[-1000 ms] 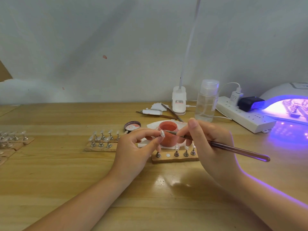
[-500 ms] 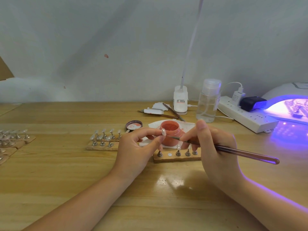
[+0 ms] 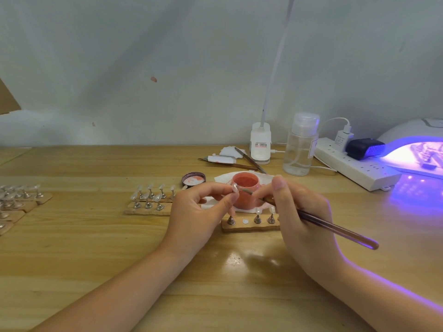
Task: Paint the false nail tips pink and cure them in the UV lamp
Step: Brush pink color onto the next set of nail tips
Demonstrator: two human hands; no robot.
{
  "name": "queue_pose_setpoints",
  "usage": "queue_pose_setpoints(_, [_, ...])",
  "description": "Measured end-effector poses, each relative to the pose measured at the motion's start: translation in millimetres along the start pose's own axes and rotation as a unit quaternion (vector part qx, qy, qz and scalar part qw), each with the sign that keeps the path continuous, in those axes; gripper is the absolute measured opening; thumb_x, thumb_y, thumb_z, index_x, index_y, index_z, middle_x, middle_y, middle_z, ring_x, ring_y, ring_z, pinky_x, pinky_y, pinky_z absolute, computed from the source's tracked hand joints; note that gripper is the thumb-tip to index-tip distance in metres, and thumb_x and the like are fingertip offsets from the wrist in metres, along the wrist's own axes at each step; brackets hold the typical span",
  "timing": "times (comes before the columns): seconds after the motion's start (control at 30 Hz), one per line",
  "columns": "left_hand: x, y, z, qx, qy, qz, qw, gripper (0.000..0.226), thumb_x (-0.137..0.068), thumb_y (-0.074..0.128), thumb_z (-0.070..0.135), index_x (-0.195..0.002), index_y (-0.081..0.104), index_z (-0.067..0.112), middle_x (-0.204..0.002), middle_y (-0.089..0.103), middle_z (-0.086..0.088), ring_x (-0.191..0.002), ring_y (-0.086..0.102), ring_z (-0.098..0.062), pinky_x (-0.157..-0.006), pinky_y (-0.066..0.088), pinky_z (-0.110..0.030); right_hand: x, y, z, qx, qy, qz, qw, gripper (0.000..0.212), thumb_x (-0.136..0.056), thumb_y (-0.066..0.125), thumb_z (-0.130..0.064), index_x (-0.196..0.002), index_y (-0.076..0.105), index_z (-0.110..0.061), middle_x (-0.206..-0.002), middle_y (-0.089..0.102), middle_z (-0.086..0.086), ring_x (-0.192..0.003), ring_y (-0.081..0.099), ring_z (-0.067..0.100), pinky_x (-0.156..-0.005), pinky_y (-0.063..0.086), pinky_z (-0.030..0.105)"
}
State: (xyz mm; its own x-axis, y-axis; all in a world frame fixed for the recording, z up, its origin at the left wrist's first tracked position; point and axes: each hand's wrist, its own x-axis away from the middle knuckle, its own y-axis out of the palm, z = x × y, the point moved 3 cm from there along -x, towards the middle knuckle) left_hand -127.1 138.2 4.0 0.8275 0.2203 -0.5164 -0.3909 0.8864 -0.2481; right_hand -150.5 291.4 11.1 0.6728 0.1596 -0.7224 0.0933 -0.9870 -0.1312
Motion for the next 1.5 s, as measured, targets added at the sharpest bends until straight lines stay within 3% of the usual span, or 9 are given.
queue_pose_setpoints(0.13, [0.2, -0.1, -0.1, 0.003, -0.002, -0.002, 1.0, 0.018, -0.077, 0.07, 0.017, -0.073, 0.067, 0.034, -0.056, 0.066, 0.015, -0.07, 0.058, 0.008, -0.067, 0.037, -0.006, 2.7, -2.0, -4.7, -0.035, -0.003, 0.015, 0.999, 0.043, -0.091, 0.038, -0.029, -0.063, 0.065, -0.011, -0.053, 0.061, -0.005, -0.054, 0.059, 0.003, -0.057, 0.04, 0.008])
queue_pose_setpoints(0.3, [0.5, -0.3, 0.7, -0.004, -0.002, -0.002, 1.0, 0.017, -0.077, 0.07, 0.018, -0.075, 0.068, 0.035, -0.058, 0.067, 0.013, -0.071, 0.059, 0.006, -0.067, 0.037, -0.006, -0.9, -0.1, -1.9, -0.014, 0.003, -0.005, 1.0, 0.041, -0.095, 0.045, -0.024, -0.069, 0.067, -0.002, -0.07, 0.068, -0.003, -0.07, 0.066, 0.01, -0.067, 0.049, 0.022])
queue_pose_setpoints(0.43, [0.6, -0.3, 1.7, -0.002, -0.003, -0.003, 1.0, 0.019, -0.077, 0.07, 0.016, -0.074, 0.068, 0.035, -0.057, 0.066, 0.013, -0.071, 0.058, 0.007, -0.068, 0.037, -0.007, 0.5, -2.9, -4.8, -0.06, 0.002, 0.022, 0.998, 0.04, -0.09, 0.04, -0.029, -0.063, 0.065, -0.012, -0.053, 0.062, -0.001, -0.053, 0.059, 0.002, -0.056, 0.04, 0.007])
queue_pose_setpoints(0.57, [0.0, -0.5, 0.5, -0.009, 0.0, -0.007, 1.0, 0.014, -0.077, 0.07, 0.014, -0.078, 0.071, 0.027, -0.061, 0.068, 0.01, -0.075, 0.06, 0.002, -0.069, 0.038, -0.007, -3.0, -2.2, -4.5, 0.022, -0.041, 0.002, 0.999, 0.037, -0.092, 0.041, -0.025, -0.07, 0.067, -0.01, -0.067, 0.066, -0.006, -0.067, 0.065, 0.008, -0.064, 0.051, 0.026])
queue_pose_setpoints(0.7, [-0.5, -0.9, -0.6, -0.004, -0.003, -0.002, 1.0, 0.013, -0.076, 0.071, 0.01, -0.08, 0.073, 0.022, -0.065, 0.067, 0.009, -0.076, 0.06, 0.0, -0.068, 0.038, -0.006, -1.3, -6.4, -4.4, 0.028, -0.047, 0.016, 0.998, 0.038, -0.091, 0.042, -0.027, -0.063, 0.065, -0.015, -0.054, 0.06, -0.006, -0.051, 0.058, 0.004, -0.055, 0.044, 0.015])
queue_pose_setpoints(1.0, [-1.1, -0.3, 0.8, -0.005, 0.012, -0.005, 1.0, 0.011, -0.075, 0.071, 0.003, -0.08, 0.074, 0.012, -0.069, 0.067, 0.008, -0.075, 0.059, 0.005, -0.068, 0.038, -0.003, -2.5, -7.2, -3.8, 0.007, -0.038, 0.013, 0.999, 0.04, -0.09, 0.04, -0.029, -0.061, 0.064, -0.015, -0.055, 0.061, -0.007, -0.052, 0.059, 0.002, -0.056, 0.043, 0.015])
queue_pose_setpoints(1.1, [-1.3, -0.1, -0.1, -0.006, 0.008, -0.005, 1.0, 0.009, -0.075, 0.071, 0.005, -0.081, 0.074, 0.01, -0.069, 0.067, 0.006, -0.076, 0.06, 0.004, -0.068, 0.038, -0.004, -4.8, -4.6, -5.1, 0.05, -0.055, 0.007, 0.997, 0.04, -0.091, 0.041, -0.025, -0.067, 0.069, -0.01, -0.067, 0.065, -0.012, -0.062, 0.06, -0.002, -0.062, 0.044, 0.013])
queue_pose_setpoints(1.43, [-0.9, 0.1, 0.5, -0.012, 0.012, -0.003, 1.0, 0.012, -0.075, 0.071, 0.005, -0.08, 0.073, 0.015, -0.069, 0.066, 0.008, -0.078, 0.06, 0.004, -0.069, 0.038, -0.003, -4.2, -4.2, -4.0, 0.062, -0.054, 0.012, 0.996, 0.038, -0.091, 0.042, -0.029, -0.066, 0.067, -0.015, -0.061, 0.063, -0.009, -0.059, 0.062, 0.011, -0.059, 0.049, 0.033])
queue_pose_setpoints(1.5, [-0.7, -0.1, 1.7, -0.013, 0.016, -0.006, 1.0, 0.013, -0.075, 0.071, 0.005, -0.079, 0.073, 0.017, -0.067, 0.066, 0.01, -0.077, 0.06, 0.004, -0.069, 0.039, -0.004, -3.7, -5.7, -3.5, 0.024, -0.037, 0.02, 0.999, 0.041, -0.09, 0.042, -0.031, -0.062, 0.065, -0.014, -0.056, 0.061, -0.007, -0.053, 0.06, 0.011, -0.057, 0.047, 0.03])
